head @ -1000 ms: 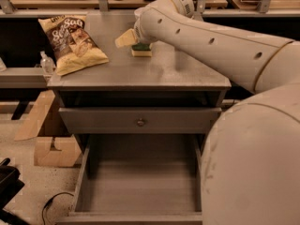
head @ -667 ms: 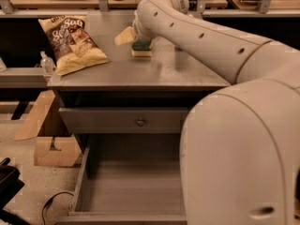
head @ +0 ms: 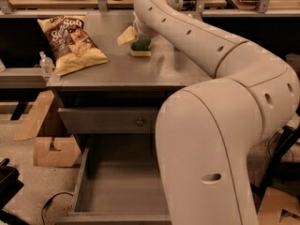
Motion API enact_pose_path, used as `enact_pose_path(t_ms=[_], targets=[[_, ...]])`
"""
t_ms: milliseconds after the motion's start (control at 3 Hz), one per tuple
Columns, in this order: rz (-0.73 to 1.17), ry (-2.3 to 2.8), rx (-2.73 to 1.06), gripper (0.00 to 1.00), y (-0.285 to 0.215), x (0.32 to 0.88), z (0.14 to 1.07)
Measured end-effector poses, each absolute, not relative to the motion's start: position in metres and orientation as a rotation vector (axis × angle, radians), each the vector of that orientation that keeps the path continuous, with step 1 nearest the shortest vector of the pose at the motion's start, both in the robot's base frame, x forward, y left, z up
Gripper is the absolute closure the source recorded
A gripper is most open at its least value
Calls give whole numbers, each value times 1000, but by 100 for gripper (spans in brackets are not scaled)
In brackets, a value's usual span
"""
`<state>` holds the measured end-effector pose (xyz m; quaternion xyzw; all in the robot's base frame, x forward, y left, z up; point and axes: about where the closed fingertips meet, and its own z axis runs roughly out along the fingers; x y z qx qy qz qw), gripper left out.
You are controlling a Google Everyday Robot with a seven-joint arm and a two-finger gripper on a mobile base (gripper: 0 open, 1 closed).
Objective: Place sponge into middle drawer
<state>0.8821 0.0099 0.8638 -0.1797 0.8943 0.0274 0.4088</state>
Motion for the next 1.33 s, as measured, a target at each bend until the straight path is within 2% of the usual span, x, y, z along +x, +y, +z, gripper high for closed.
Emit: enact_pose_path(t_ms=[333,667,1333], targets=[[57,2299,-426,0,4,884,854],[45,2376,-376,19,-6,880,836],[61,2437,-360,66,-7,872,825]])
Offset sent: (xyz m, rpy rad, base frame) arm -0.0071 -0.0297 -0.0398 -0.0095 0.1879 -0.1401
